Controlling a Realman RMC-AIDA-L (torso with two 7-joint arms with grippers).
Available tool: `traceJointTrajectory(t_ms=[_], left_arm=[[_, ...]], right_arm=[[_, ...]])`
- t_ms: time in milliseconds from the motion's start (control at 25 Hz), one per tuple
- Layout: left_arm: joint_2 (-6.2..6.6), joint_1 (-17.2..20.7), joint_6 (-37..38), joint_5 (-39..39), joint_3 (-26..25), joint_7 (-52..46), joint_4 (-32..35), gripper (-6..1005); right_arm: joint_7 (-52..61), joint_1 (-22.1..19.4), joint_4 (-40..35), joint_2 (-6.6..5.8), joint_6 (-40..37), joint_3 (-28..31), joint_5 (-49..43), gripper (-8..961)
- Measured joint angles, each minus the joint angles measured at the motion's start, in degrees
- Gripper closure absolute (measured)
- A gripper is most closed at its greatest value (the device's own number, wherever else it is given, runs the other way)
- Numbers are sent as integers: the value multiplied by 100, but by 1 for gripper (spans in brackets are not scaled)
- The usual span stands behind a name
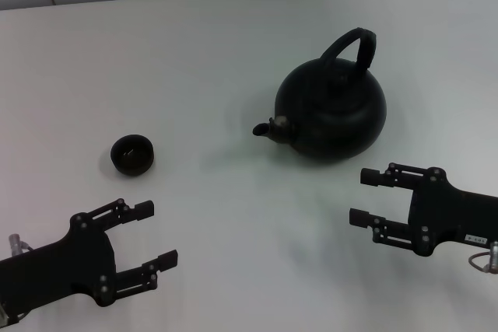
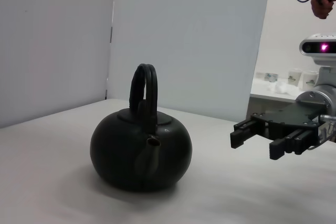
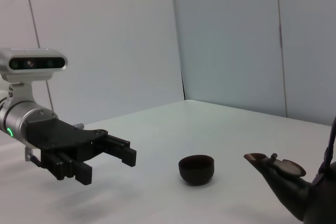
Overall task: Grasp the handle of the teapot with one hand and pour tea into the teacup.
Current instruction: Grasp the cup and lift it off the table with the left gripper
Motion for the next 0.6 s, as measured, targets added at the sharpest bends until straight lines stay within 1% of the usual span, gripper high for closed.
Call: traceJointTrajectory(t_ms=[600], left_arm=[[-11,0,35,-6,-7,-9,-32,230]], right_arm=[[0,26,-9,0,-1,2,0,320]])
